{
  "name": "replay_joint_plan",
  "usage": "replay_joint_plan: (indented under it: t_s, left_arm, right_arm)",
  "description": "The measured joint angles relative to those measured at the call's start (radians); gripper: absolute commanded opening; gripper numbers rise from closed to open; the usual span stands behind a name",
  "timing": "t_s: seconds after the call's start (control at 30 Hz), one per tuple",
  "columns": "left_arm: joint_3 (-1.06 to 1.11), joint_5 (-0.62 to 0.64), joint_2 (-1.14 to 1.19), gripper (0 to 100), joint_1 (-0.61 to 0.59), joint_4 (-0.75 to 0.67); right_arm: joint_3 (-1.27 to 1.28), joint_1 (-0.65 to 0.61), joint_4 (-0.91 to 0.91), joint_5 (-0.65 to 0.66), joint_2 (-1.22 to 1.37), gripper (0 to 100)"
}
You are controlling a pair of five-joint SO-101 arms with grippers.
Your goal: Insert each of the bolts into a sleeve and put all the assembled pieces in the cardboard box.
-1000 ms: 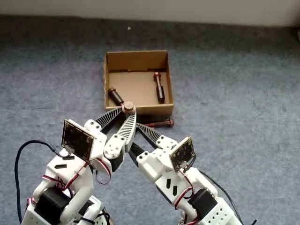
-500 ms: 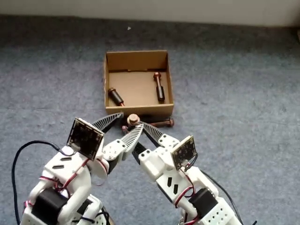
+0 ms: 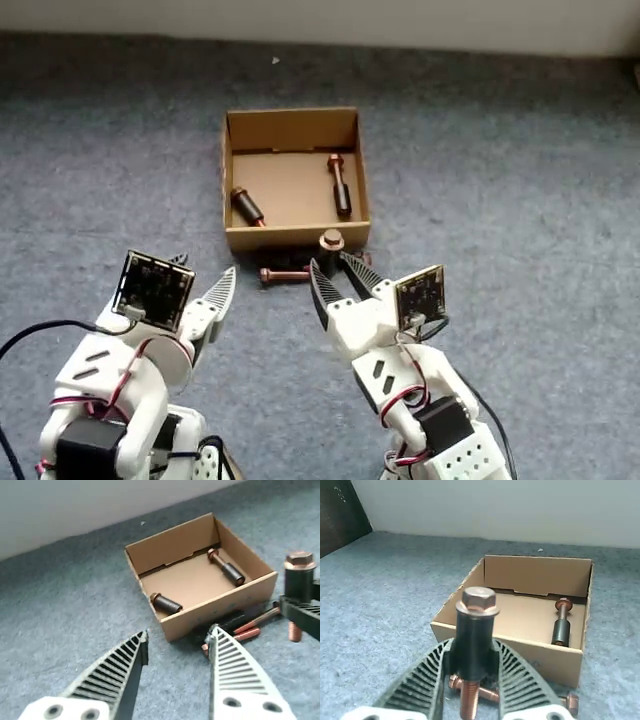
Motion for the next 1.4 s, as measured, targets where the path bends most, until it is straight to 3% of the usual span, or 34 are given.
replay_joint_plan:
  t_s: [0.2, 0.43, 0.6, 0.87, 1.07, 1.4]
  left_arm:
    - [0.235, -0.009, -0.167, 21, -0.183, 0.003]
    - [0.460, -0.009, -0.167, 21, -0.290, -0.025]
    - [0.557, -0.009, -0.166, 21, -0.305, -0.103]
    - [0.563, -0.009, -0.166, 21, -0.313, -0.117]
    - [0.563, -0.009, -0.166, 21, -0.313, -0.117]
    - [0.580, -0.009, -0.166, 21, -0.313, -0.123]
  right_arm:
    - [-0.055, 0.003, 0.000, 0.000, 0.063, 0.8]
    - [-0.322, 0.005, -0.003, 0.000, 0.463, 0.8]
    - [-0.549, 0.031, -0.117, 0.000, 0.804, 0.8]
    - [-0.841, 0.083, -0.410, 0.000, 1.367, 0.8]
    - [-1.066, 0.127, -0.463, 0.000, 1.768, 1.3]
    - [-1.226, 0.146, -0.460, 0.000, 1.930, 15.6]
